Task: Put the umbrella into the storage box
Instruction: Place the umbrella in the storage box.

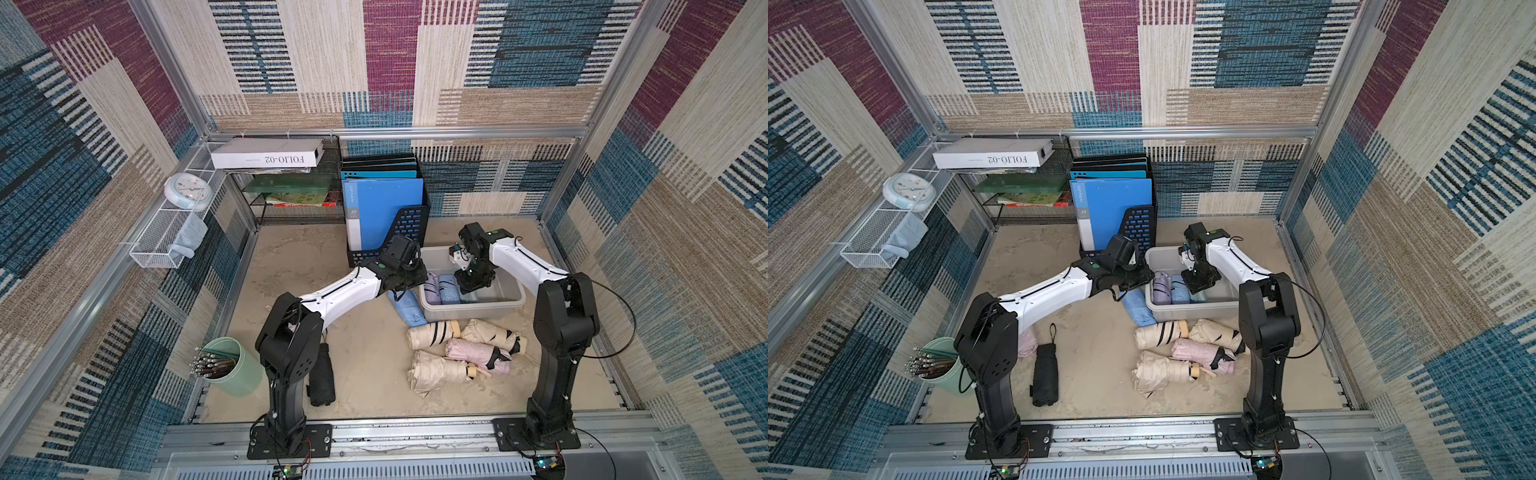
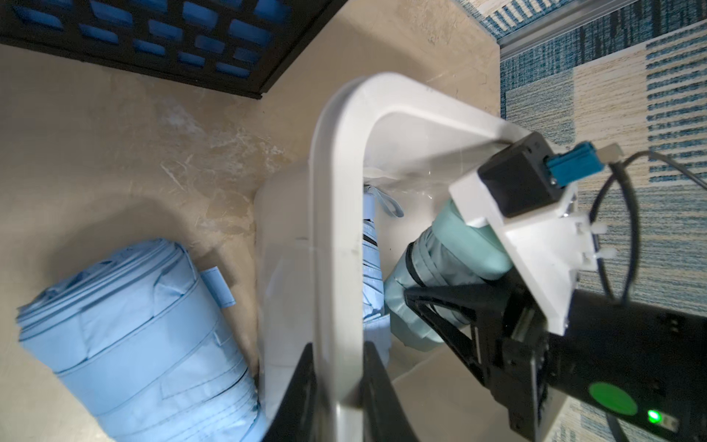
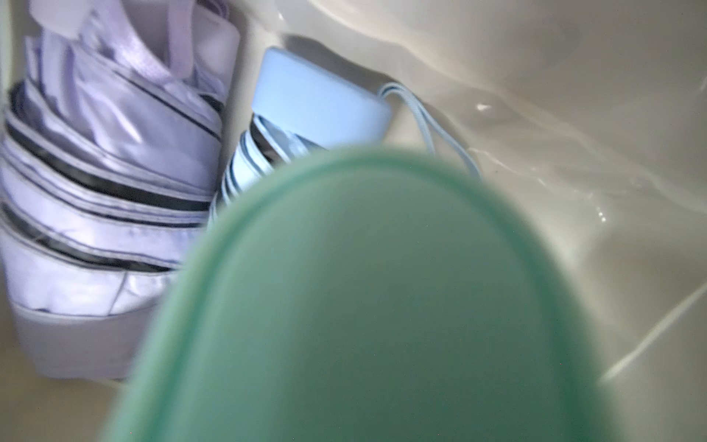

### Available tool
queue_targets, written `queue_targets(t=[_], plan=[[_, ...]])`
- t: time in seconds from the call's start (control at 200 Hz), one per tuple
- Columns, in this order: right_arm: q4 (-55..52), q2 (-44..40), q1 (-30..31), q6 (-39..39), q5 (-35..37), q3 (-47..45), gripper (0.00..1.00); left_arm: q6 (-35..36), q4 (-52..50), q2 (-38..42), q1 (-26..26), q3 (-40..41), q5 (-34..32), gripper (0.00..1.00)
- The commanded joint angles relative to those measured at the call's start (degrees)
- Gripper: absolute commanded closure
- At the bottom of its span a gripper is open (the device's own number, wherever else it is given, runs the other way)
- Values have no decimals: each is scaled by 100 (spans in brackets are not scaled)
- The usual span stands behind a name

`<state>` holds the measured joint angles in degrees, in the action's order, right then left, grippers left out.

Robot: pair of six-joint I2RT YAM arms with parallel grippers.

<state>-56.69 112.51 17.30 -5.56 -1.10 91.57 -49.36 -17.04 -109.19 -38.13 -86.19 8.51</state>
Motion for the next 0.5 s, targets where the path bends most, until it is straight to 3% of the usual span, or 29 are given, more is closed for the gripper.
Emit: queue_targets(t=[0.0,0.11,0.185,0.361,0.496], plan=[[7,-30,-124,353,-352,4,97,378,-334,-33,-10,-61,-175,84],[89,-12,-200,383,-546,-187,85,385,-336,-63,-10,-114,-166,81],[342,14,-231,436,-595,-385,72,409,-335,-75,-10,-135,-158,79],[653,-33,-262,543,-87,-504,48,436,-317,-44,-10,-180,-148,73],[796,-239,-275,530,397,-594,42,436,-218,27,-9,-148,-155,68]])
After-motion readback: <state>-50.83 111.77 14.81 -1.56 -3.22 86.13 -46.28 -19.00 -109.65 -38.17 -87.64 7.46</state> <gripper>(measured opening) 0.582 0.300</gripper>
